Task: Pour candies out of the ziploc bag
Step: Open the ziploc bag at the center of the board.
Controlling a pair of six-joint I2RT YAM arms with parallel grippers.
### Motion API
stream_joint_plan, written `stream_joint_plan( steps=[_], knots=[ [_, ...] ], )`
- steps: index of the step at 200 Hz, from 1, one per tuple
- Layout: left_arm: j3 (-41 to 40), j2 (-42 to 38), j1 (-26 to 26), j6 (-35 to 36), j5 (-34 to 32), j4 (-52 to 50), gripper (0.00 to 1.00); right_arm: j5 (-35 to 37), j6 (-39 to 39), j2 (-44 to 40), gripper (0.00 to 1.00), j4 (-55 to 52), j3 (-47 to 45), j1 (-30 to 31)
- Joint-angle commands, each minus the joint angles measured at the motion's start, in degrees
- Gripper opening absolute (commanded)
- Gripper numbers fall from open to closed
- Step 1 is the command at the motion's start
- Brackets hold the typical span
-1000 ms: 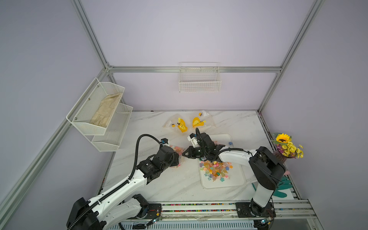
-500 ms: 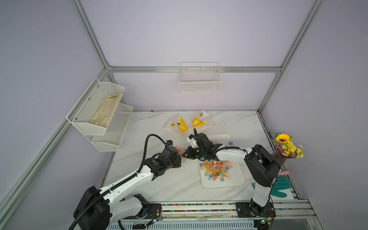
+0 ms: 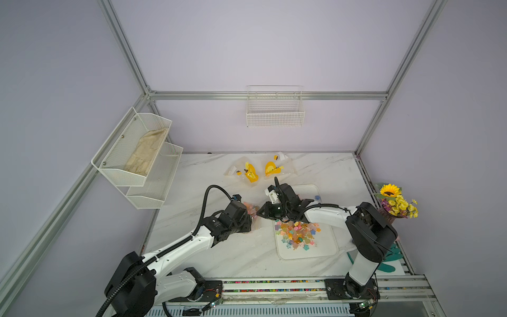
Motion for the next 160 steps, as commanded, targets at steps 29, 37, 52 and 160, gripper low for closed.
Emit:
stream_joint_plan(
  steps=[29,37,52,160],
  knots=[
    [10.0,3.1,-1.2,2.0,2.9,0.1,0.52,1.4,1.5,-7.3,0.27,-1.0,-5.3,-4.2],
    [11.4,4.0,-1.8,2.0,2.8,-0.7,0.53,1.5,1.7,-8.2,0.27,-1.1,-6.4,-4.8],
    [14.7,6.3,-3.6,2.3,2.4,-2.7,0.54,2.0,1.9,-10.2,0.28,-1.1,-8.9,-6.4],
    [29.6,22.0,-15.0,8.0,-10.6,-19.6,0.47,2.4,1.5,-15.0,0.34,-0.8,-15.8,-11.6]
  ],
)
